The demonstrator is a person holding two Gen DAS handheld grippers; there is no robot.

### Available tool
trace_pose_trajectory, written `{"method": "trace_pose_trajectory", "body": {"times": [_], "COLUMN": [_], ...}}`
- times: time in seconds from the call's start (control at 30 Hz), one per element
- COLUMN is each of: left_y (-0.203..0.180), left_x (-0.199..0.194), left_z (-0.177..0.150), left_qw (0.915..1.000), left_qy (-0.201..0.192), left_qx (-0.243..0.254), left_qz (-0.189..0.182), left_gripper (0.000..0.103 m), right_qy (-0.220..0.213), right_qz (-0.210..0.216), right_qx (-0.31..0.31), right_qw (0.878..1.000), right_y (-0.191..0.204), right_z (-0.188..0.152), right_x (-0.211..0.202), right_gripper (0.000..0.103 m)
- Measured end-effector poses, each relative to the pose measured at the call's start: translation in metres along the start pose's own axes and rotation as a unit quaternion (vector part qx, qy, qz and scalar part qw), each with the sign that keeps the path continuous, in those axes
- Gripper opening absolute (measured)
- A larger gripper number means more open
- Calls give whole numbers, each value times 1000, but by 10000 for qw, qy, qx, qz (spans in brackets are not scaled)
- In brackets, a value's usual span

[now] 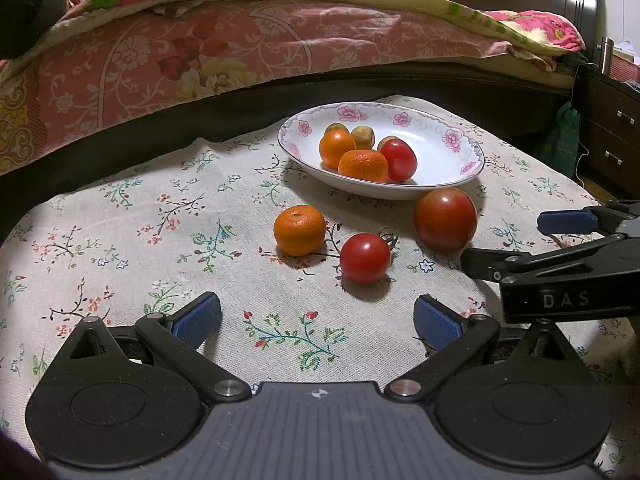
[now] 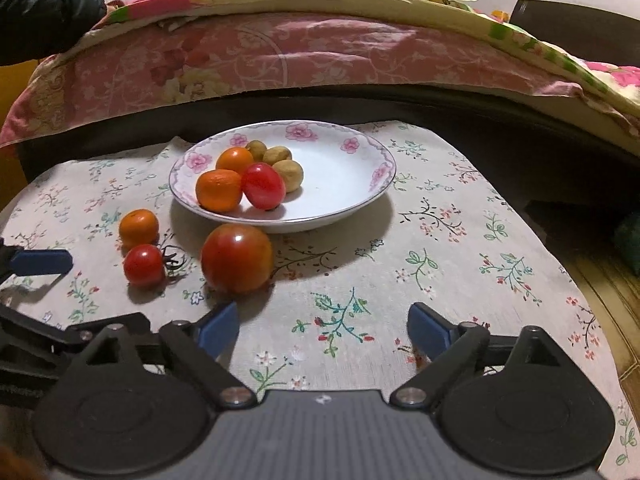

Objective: Organize fruits
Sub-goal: 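Withdraw both open tools from the plate back over the cloth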

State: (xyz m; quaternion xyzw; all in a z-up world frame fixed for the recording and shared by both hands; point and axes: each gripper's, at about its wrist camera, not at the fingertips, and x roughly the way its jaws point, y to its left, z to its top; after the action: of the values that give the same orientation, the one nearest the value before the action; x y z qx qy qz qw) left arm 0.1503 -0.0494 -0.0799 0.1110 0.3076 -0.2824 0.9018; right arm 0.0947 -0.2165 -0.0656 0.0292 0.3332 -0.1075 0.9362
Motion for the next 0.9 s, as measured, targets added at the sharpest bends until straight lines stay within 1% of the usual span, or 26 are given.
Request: {"method": "trace_pose_trajectory", "body": {"times": [0.1, 0.23, 0.4, 0.6, 0.77, 0.9], "left_y": [0, 0, 0, 0, 0, 0], "left_x": [0, 0, 1, 1, 1, 1], "left_z": [0, 0, 0, 0, 0, 1], "left_qw": [10000, 10000, 10000, 10000, 10000, 10000], "left_qy": [-2, -2, -4, 4, 5, 7], "left_qx": [4, 4, 6, 4, 6, 1], "left_qz": [4, 5, 7, 3, 6, 0], "left_gripper": [103, 103, 103, 103, 103, 103], "right_qy": [-1, 1, -110, -95, -144, -143], "right_qz": [24, 89, 201, 199, 401, 444], "right_qx": [27, 3, -95, -146, -232, -283], "right_qw": [10000, 10000, 9997, 9996, 9988, 9985], "right_y": [-3, -5, -7, -5, -8, -6], "right_z": [0, 2, 0, 2, -1, 0], "right_x": [2, 5, 6, 8, 4, 5], "right_gripper": [103, 103, 103, 103, 103, 103]}}
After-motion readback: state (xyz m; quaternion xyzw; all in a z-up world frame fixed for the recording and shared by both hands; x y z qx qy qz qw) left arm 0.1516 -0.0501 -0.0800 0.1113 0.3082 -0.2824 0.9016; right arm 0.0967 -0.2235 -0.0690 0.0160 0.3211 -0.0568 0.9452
